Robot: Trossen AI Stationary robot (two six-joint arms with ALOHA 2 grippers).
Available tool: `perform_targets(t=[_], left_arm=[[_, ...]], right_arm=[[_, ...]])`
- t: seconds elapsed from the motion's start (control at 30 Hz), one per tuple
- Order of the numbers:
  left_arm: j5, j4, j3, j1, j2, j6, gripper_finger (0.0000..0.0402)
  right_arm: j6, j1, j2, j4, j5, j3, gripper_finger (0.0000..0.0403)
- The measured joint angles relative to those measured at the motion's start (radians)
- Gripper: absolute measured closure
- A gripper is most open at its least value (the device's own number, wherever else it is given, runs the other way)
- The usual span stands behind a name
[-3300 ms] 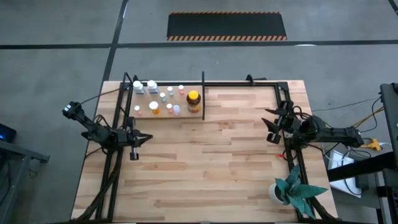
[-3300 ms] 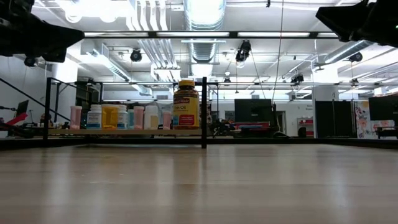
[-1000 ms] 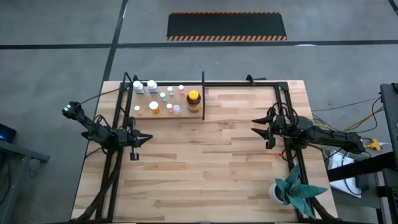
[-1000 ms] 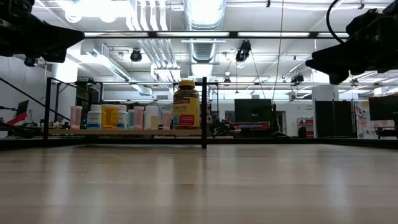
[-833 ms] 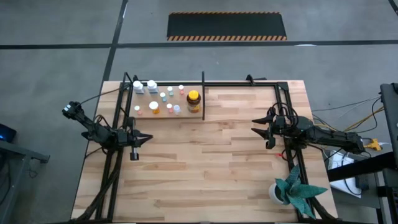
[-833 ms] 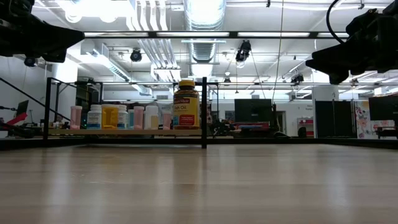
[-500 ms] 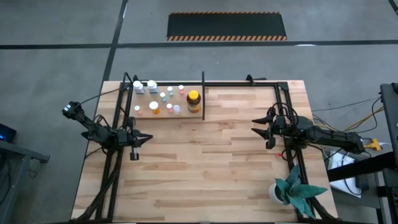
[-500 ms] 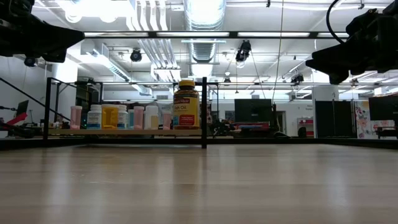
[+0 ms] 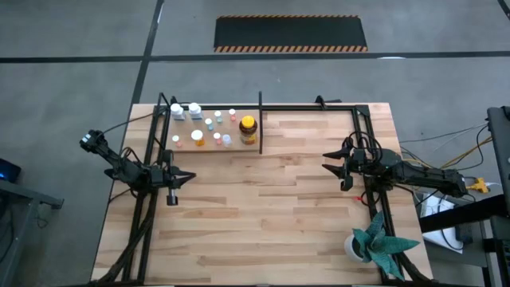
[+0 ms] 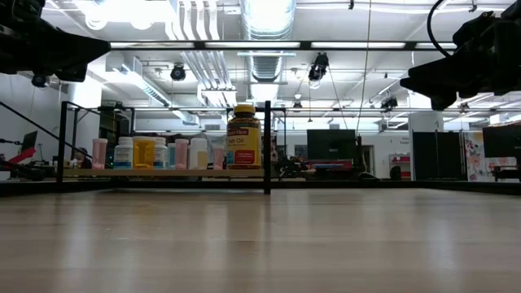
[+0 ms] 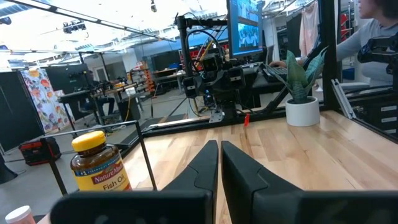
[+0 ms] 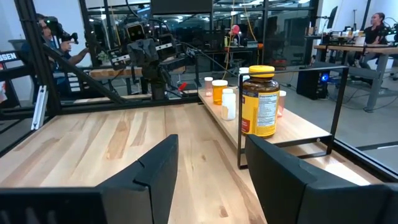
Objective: Pick and place medicine bottles onto shelf by color
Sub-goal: Return to Home Position
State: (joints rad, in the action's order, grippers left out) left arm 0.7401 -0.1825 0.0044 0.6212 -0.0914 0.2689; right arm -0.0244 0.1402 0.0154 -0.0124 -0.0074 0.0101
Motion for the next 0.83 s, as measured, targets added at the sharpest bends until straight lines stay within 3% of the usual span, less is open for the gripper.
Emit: perform_targets(t=[0.83], left_arm=[[0.0, 0.0, 0.0, 0.0, 0.0, 0.0, 0.04]], right_arm=[[-0.001, 0.0, 0.0, 0.0, 0.0, 0.0, 0.0222]])
